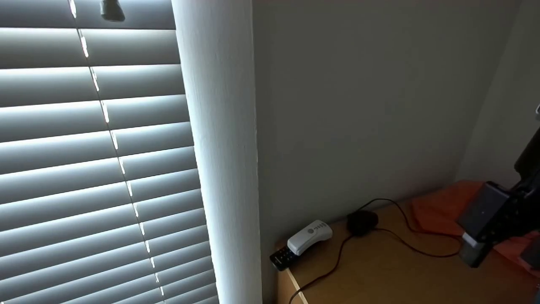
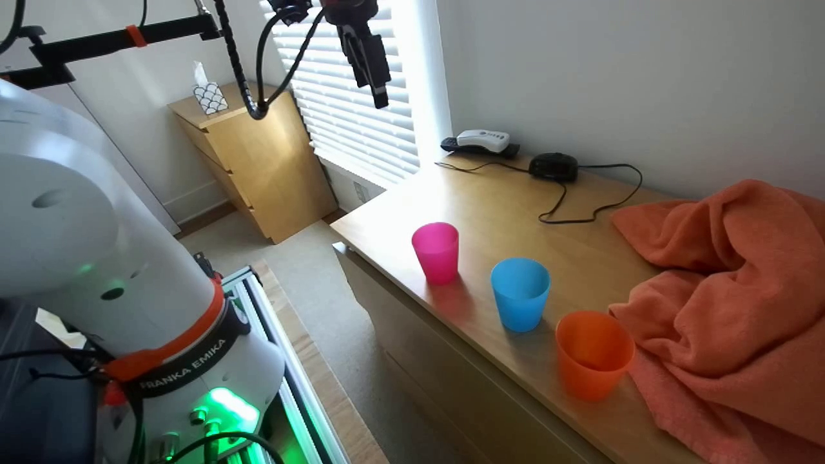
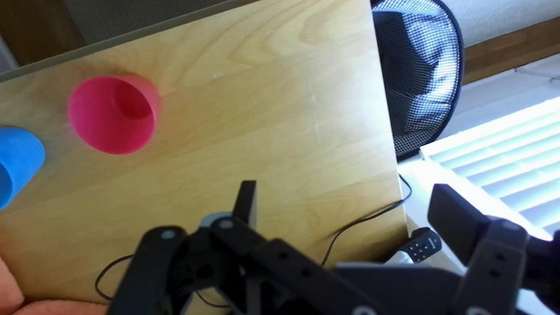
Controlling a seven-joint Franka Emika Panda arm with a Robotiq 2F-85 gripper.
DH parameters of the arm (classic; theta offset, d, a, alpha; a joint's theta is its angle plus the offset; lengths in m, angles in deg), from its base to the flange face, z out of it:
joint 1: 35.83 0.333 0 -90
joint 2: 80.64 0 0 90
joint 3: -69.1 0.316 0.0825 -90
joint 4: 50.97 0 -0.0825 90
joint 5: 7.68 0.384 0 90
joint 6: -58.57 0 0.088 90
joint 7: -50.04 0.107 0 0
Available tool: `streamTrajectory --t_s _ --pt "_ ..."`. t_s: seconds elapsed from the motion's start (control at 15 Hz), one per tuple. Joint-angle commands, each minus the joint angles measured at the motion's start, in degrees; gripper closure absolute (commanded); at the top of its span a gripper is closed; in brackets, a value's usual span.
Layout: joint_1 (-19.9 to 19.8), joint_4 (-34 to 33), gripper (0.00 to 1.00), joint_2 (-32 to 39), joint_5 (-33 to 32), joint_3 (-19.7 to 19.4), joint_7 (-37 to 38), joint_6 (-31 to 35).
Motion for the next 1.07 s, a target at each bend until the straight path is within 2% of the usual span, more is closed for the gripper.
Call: streamTrajectory --t_s 0.0,0.07,0.27,0.47,0.73,1.0 --pt "-3.7 -0.4 0.0 3.1 -3.4 -1.4 1.4 -1.8" --pt "-5.2 -0.7 0.0 4.0 -5.1 -1.7 1.7 -2.6" --pt "-6.7 -1.6 0.0 8.2 -3.3 -5.7 -0.8 -4.8" --pt "-8.3 -2.2 0.0 12.4 -3.4 -7.9 -0.5 -6.0" --pt "-8.6 -0.9 0.0 17.1 -0.3 -10.4 -1.5 -4.3" --pt "-8.6 0.0 0.0 20.3 1.6 -11.2 -2.6 0.1"
